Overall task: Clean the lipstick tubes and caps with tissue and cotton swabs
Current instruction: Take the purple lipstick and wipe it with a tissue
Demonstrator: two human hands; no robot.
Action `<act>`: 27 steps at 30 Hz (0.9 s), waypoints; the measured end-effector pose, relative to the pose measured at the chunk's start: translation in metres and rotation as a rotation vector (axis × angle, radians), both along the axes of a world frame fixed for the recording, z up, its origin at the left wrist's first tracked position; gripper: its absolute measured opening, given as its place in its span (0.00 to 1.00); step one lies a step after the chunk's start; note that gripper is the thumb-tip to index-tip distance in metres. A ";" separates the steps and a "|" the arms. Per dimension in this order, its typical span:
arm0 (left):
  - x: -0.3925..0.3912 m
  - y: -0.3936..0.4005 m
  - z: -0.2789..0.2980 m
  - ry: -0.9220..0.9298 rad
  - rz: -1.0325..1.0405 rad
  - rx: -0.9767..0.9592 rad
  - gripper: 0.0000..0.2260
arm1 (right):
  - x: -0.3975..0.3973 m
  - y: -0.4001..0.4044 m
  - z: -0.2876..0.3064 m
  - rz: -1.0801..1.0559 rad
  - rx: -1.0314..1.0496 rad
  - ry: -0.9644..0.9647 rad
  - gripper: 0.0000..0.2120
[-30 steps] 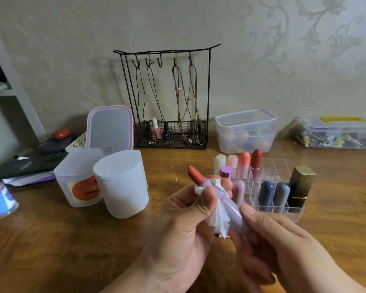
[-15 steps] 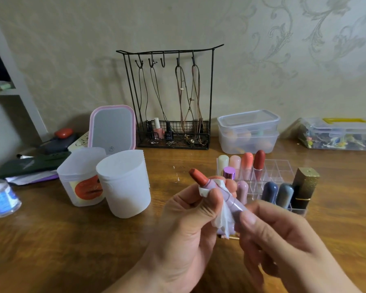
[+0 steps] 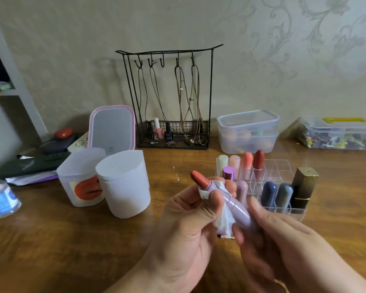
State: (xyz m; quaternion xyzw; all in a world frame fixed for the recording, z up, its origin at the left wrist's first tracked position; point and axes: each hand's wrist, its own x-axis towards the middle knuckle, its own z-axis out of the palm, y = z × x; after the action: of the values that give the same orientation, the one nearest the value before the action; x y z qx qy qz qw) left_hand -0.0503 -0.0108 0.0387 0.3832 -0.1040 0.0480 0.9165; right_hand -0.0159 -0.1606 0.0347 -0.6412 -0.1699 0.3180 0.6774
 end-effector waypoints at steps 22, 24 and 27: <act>0.002 0.004 -0.004 0.013 0.022 0.017 0.19 | 0.003 -0.003 0.007 -0.020 -0.045 -0.291 0.25; 0.002 0.004 -0.004 0.008 0.009 0.023 0.19 | 0.000 -0.001 0.009 0.028 -0.017 -0.260 0.24; 0.002 0.002 -0.004 -0.034 -0.010 0.059 0.17 | 0.000 -0.001 0.010 0.158 0.061 0.027 0.26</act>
State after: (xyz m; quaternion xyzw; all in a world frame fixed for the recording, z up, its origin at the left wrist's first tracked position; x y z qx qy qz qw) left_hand -0.0485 -0.0086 0.0348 0.4089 -0.1227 0.0469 0.9031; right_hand -0.0157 -0.1614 0.0450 -0.6004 -0.2204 0.3736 0.6718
